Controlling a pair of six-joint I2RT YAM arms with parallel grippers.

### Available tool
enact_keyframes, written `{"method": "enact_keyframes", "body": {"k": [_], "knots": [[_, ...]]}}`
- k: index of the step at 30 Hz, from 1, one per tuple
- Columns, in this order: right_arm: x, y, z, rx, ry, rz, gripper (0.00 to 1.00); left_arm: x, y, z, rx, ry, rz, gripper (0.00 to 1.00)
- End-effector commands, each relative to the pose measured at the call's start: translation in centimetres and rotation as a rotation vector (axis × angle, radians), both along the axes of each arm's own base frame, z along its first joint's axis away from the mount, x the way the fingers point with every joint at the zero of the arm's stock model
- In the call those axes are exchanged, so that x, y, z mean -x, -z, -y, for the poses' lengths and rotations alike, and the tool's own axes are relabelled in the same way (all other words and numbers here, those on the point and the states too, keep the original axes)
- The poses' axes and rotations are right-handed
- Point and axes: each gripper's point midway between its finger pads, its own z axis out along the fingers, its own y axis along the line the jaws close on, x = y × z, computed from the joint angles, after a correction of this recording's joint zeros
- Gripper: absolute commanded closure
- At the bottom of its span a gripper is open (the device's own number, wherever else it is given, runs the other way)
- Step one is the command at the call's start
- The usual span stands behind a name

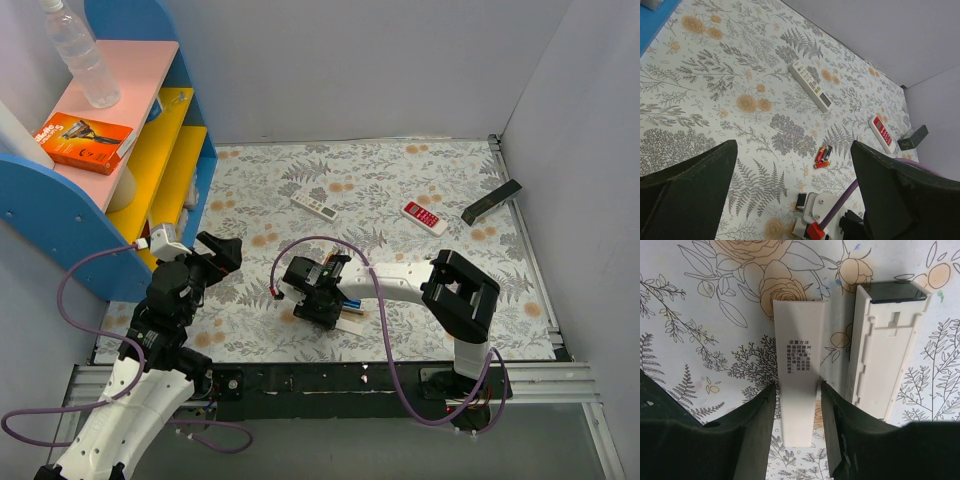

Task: Load the batteries into the remote control
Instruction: Pick up the battery cover at the center of the board.

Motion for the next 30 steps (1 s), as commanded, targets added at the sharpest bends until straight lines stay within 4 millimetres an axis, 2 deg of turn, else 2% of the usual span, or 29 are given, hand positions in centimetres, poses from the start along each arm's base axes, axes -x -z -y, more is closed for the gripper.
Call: {"method": "enact_keyframes", "body": {"k": [1,5,13,26,30], "knots": [[0.7,1.8,1.5,0.058,-0.005,-0.043,0.53,0.0,0.0,0.3,0.003,0.015,0.007,0.02],[0.9,1.9,1.4,0.056,-0.008,-0.059,0.59,0.0,0.0,0.3,0.004,0.014,0.008,0.02],[0.1,-0.2,0.4,0.028,-0.015,-0.023,0.71,0.0,0.3,0.5,0.008,0.02,0.003,0.02],[-1.4,-5.0,-0.9,-0.016,-0.029,0.048,0.72,-0.1,0.7,0.5,0.004,0.021,-0.003,0.02],[-2.1,-5.9,-0.8,0.001,-0.032,0.084,0.72,-0.1,0.9,0.4,0.002,0.019,-0.005,0.02]]}}
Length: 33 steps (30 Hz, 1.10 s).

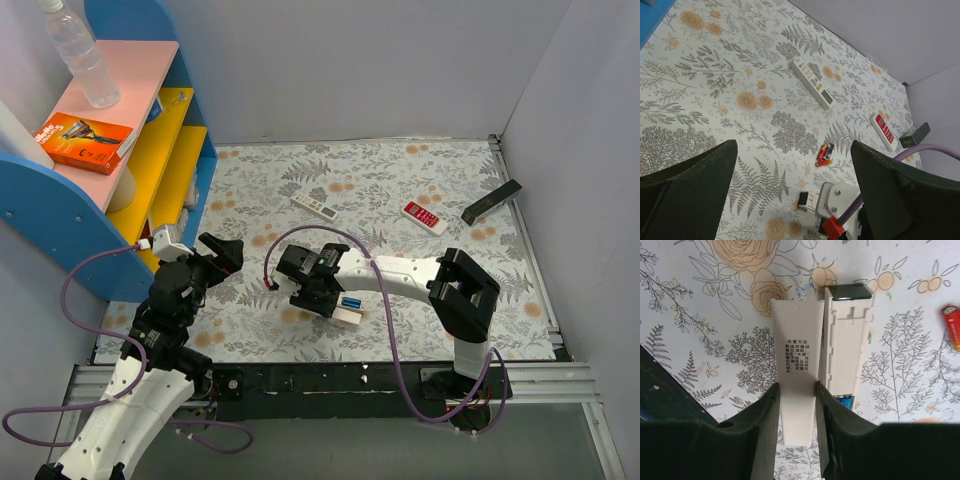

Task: Load the batteries into the remote control
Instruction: Pick up the battery cover at the center of the board, then load the battery cover into the remote control.

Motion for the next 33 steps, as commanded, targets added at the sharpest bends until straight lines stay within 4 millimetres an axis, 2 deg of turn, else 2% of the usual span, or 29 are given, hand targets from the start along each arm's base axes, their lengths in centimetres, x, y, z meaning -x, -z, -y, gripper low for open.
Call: {"method": "enact_keyframes", "body": {"k": [1,9,14,33], "knots": [[-1.2,-2.9,-0.1,-0.01,-0.011,0.065,0.72,0.0,0.1,0.3,0.004,0.012,0.004,0.02],[-3.6,-2.9,0.7,0.024,0.022,0.128,0.72,0.1,0.2,0.2,0.003,0.012,0.001,0.02],[-4.5,-2.4,0.6,0.021,0.028,0.131,0.72,0.1,0.1,0.2,0.003,0.01,0.003,0.02],[-4.3,0.2,0.6,0.03,-0.002,0.078,0.72,0.1,0.4,0.4,0.005,0.02,-0.01,0.02]]}}
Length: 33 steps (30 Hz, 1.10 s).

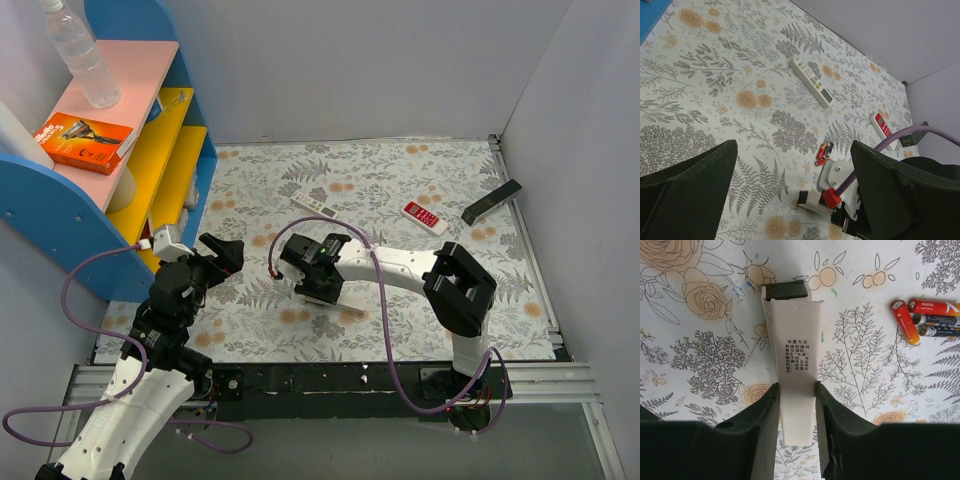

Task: Load the batteries into the remote control
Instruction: Load the battery cover into the remote control.

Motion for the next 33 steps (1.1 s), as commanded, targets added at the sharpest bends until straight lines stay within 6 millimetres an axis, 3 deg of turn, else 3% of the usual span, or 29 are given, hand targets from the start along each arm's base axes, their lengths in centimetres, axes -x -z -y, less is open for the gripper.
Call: {"method": "enact_keyframes", "body": {"k": [1,11,33], "knots": [[-0.2,0.6,-0.4,-0.01,-0.014,-0.008,0.71,0.1,0.1,0.3,0.005,0.017,-0.005,0.02],[-0.1,1.0,0.7,0.03,-0.023,-0.011,0.69,0.1,0.2,0.5,0.008,0.022,-0.009,0.02],[-0.5,-1.3,1.4,0.035,-0.064,0.029,0.69,0.0,0.6,0.7,0.007,0.031,-0.019,0.02]]}}
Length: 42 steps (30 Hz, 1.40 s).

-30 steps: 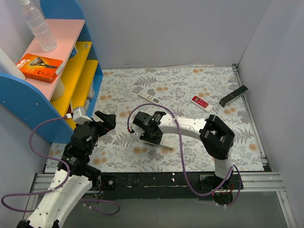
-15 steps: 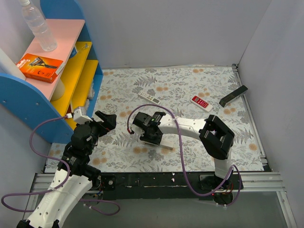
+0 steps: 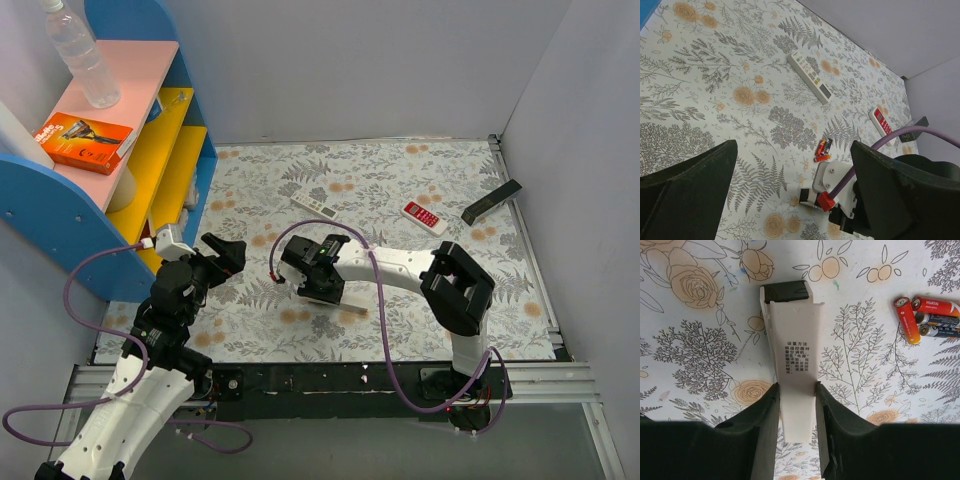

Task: Load the batteries into the remote control
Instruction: Load the battery cover into the remote control.

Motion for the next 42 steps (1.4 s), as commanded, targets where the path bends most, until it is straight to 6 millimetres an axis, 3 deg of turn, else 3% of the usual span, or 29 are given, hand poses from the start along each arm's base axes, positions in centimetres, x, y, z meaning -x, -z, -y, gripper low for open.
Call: {"method": "enact_keyframes", "body": {"k": [1,22,42], "knots": [[-0.3,-2.1,0.6,-0.013,-0.025,0.028,0.69,0.0,0.4,0.2,-0.001,0.01,-0.007,0.02],[0.1,-0.7,0.8,-0.019,-0.062,-0.003,0.66,0.0,0.5,0.3,-0.002,0.014,-0.011,0.02],[-0.6,-1.6,-0.2,-0.035,-0.102,0.018,0.62,0.1,0.8,0.5,0.002,0.022,-0.019,0.02]]}}
